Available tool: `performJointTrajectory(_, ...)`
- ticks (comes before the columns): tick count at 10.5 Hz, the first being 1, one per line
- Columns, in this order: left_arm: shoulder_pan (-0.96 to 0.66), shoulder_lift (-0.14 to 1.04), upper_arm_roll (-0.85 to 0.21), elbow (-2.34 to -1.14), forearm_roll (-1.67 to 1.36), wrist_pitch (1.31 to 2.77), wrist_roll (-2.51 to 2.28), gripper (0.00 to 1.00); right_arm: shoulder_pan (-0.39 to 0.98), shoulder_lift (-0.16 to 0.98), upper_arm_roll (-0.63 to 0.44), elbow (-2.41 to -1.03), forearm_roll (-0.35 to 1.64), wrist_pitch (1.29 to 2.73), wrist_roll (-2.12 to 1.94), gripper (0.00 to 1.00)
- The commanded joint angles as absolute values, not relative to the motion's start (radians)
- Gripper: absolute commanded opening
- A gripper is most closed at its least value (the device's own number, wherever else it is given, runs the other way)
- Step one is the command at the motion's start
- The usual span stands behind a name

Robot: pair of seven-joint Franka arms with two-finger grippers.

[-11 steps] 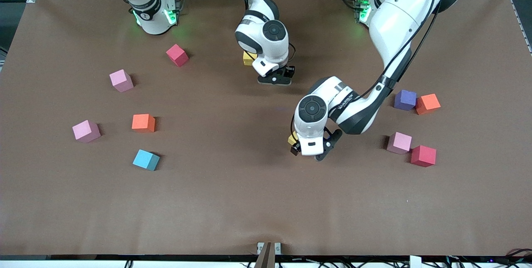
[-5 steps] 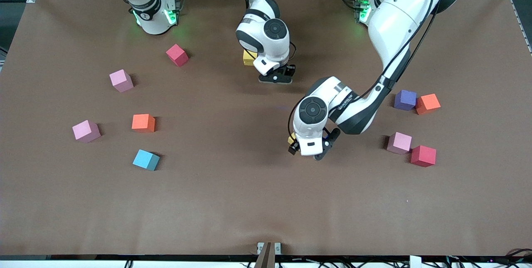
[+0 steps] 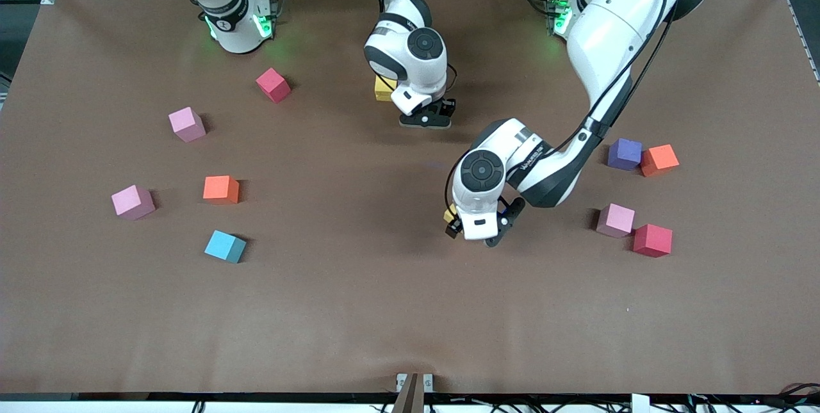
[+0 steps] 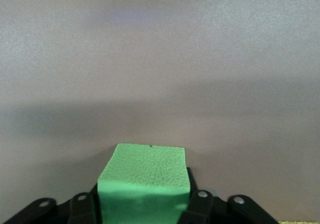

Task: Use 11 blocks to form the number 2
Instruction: 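Place the green cube below the cyan cube with the right gripper and release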

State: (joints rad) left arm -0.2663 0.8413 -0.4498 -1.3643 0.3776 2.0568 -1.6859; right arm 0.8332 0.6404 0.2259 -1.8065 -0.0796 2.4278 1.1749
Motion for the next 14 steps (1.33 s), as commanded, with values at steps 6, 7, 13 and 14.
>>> performJointTrajectory(6,-0.270,0.845,-0.442,-1.370,0.353,2.071,-1.695,1.00,0.844,0.626,0.215,-1.809,-0.094,2.396,1.193,1.00)
performJointTrajectory(7,-0.271,0.847,-0.442,-1.370,0.351,2.088,-1.697,1.00,0.842,0.620,0.215,-1.807,-0.094,2.390,1.193,1.00)
performJointTrajectory(13,-0.285,0.874,-0.442,-1.370,0.344,2.118,-1.706,1.00,0.813,0.552,0.216,-1.809,-0.089,2.382,1.187,1.00)
performJointTrajectory(14,-0.290,0.879,-0.442,-1.370,0.344,2.120,-1.706,1.00,0.792,0.531,0.216,-1.807,-0.089,2.341,1.178,1.00)
